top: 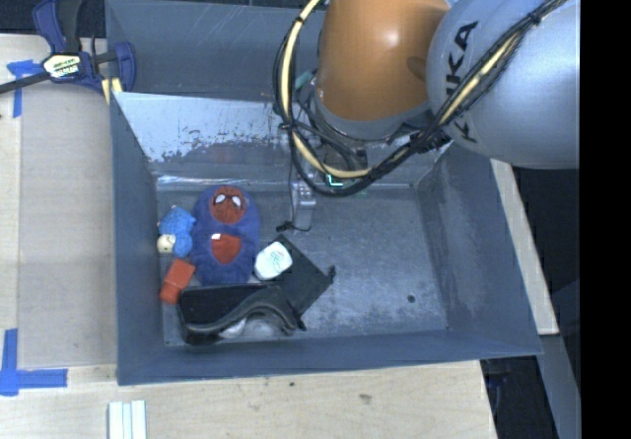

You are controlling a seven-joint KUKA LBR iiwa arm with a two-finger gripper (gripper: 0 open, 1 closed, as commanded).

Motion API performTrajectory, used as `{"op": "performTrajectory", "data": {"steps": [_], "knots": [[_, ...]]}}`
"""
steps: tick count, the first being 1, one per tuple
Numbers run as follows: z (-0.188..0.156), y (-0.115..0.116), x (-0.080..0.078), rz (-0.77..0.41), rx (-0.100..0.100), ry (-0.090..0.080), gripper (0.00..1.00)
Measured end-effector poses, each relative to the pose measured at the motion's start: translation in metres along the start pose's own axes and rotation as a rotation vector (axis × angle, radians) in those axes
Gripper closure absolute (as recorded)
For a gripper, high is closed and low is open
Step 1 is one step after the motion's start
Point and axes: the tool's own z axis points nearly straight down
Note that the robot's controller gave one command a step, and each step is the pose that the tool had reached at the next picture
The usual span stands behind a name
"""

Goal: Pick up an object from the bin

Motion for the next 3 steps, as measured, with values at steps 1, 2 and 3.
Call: {"op": "performTrajectory", "data": {"steps": [1, 2, 3], "knots": [[0.129, 0.016, 0.014, 0.063, 0.001, 0.001, 0.00], [0.156, 0.043, 0.024, 0.273, -0.004, -0.034, 0.00], [0.154, 0.045, 0.022, 0.275, -0.012, -0.043, 1.00]]}}
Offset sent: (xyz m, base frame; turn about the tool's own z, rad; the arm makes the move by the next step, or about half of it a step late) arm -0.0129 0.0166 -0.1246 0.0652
